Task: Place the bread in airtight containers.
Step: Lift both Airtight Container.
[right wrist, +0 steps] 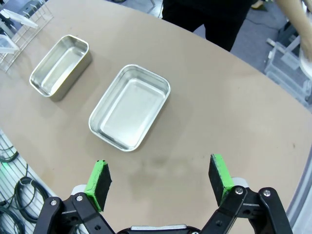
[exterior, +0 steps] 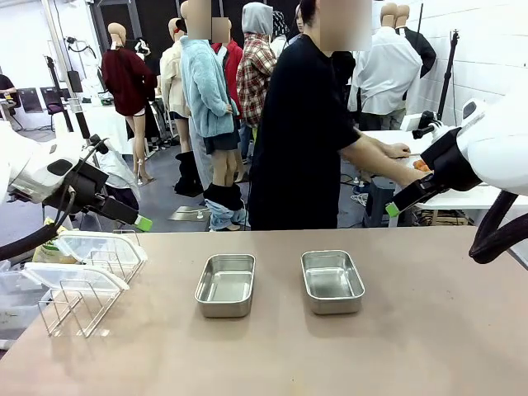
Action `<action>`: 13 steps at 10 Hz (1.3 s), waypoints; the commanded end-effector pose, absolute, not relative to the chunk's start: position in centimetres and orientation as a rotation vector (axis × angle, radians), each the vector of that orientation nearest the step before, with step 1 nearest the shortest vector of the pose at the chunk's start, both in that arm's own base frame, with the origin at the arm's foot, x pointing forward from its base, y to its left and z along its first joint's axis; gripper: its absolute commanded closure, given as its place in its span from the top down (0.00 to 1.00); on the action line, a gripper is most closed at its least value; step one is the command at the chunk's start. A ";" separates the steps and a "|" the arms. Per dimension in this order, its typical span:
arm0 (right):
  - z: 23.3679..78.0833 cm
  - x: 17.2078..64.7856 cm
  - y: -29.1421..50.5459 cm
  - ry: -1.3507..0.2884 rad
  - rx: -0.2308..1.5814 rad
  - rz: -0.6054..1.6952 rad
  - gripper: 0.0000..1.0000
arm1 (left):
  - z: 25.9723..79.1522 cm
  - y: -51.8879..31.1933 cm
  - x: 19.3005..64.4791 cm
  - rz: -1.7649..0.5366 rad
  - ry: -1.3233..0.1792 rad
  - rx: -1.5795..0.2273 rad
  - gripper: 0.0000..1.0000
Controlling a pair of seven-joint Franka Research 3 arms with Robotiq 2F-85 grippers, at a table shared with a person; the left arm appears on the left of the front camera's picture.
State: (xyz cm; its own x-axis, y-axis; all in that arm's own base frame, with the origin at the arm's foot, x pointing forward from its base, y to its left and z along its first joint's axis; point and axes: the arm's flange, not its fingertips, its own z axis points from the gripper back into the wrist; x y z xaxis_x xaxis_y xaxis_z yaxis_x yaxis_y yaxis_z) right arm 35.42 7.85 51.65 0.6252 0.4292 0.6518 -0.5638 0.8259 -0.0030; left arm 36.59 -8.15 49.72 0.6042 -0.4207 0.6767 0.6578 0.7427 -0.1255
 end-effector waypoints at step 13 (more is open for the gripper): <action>51.5 35.5 7.8 -0.686 0.218 0.579 1.00 | 49.6 -8.0 36.7 -0.646 -0.669 -0.391 1.00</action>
State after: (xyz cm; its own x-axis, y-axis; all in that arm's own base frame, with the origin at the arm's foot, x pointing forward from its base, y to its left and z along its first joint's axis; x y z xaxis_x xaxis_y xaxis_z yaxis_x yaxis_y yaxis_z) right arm 35.42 7.85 51.65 0.6253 0.4292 0.6518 -0.5638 0.8259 -0.0030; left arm 36.59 -8.13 49.72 0.6043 -0.4206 0.6767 0.6574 0.7431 -0.1252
